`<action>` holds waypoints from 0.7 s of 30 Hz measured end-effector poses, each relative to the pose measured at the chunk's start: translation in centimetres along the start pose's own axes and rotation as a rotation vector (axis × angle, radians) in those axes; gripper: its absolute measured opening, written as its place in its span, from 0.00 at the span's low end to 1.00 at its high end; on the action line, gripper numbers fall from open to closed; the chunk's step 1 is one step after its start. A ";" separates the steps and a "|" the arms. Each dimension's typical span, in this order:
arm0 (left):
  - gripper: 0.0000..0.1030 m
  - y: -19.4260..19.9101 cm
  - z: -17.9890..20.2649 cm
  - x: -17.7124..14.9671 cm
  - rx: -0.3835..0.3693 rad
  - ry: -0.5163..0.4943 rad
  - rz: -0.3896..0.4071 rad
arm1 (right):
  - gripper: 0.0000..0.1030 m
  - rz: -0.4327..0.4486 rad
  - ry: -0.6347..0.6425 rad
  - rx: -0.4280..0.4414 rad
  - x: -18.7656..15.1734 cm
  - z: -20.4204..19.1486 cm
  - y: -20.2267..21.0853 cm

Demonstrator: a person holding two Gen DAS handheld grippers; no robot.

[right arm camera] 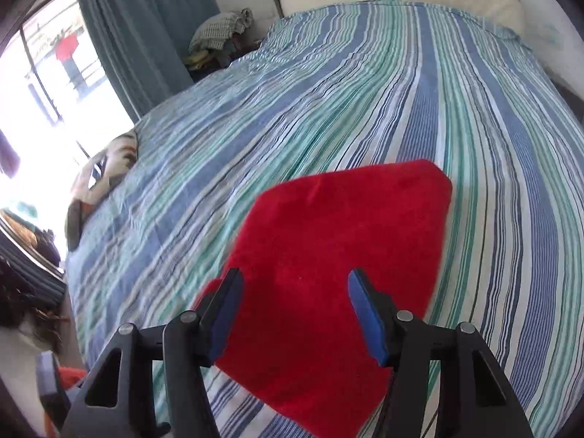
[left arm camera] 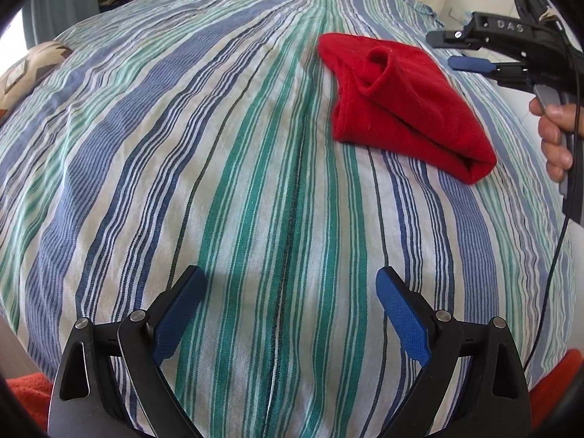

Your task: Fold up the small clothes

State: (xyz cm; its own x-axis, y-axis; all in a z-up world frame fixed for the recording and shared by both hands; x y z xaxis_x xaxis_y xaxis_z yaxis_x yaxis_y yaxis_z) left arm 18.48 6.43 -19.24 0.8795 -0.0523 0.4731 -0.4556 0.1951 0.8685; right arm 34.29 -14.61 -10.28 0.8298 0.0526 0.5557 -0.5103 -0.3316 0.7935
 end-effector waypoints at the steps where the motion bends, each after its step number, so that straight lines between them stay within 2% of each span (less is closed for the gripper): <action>1: 0.93 -0.1 0.1 0.0 0.006 -0.006 0.000 | 0.45 -0.023 0.049 -0.001 -0.8 -1.1 -1.4; 3: 0.93 -0.3 0.2 -0.1 0.023 -0.022 0.001 | 0.33 -0.077 0.130 0.017 -2.6 -3.7 -4.3; 4: 0.93 -0.3 0.3 -0.2 0.030 -0.031 0.001 | 0.31 -0.105 0.167 0.034 -3.5 -5.3 -6.0; 5: 0.93 -0.4 0.4 -0.2 0.038 -0.039 0.001 | 0.31 -0.148 0.200 0.054 -4.8 -6.6 -7.5; 6: 0.93 -0.5 0.5 -0.3 0.045 -0.046 0.001 | 0.31 -0.167 0.244 0.032 -5.7 -7.9 -8.6; 8: 0.93 -0.7 0.6 -0.2 0.052 -0.052 -0.001 | 0.31 -0.133 0.299 0.011 -6.5 -9.0 -8.5; 10: 0.93 -0.8 0.6 0.0 0.050 -0.049 -0.001 | 0.31 -0.126 0.247 0.065 -5.9 -8.4 -6.8; 12: 0.93 -0.7 0.4 0.1 0.041 -0.040 -0.002 | 0.31 -0.043 0.197 0.105 -5.4 -7.1 -2.9; 14: 0.93 -0.5 0.2 0.2 0.029 -0.028 -0.003 | 0.31 0.047 0.141 0.102 -5.4 -4.9 1.2; 16: 0.93 -0.5 0.1 0.2 0.023 -0.019 -0.002 | 0.31 0.091 0.084 0.062 -6.0 -2.3 3.5; 18: 0.93 -0.7 -0.1 0.3 0.029 -0.021 0.001 | 0.31 0.063 0.028 0.027 -7.2 0.1 3.1; 21: 0.93 -0.6 -0.1 0.8 0.017 -0.017 -0.007 | 0.32 -0.124 -0.047 0.015 -10.1 2.6 -1.3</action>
State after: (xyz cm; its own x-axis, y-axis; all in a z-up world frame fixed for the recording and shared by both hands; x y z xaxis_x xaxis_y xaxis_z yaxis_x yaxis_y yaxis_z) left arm 19.48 6.43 -19.35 0.8800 -0.0707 0.4698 -0.4523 0.1780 0.8739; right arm 27.12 -17.21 -17.57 0.8963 0.0501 0.4406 -0.3997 -0.3391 0.8516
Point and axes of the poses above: each gripper's, at about its wrist camera, not at the fingertips, and y roughly against the way its jaws point, z to its right, x to its top, the point moved 1 cm from there along -y, roughly the way its jaws point, and after that the axes turned 3 degrees about -y, right-handed, at the moved point
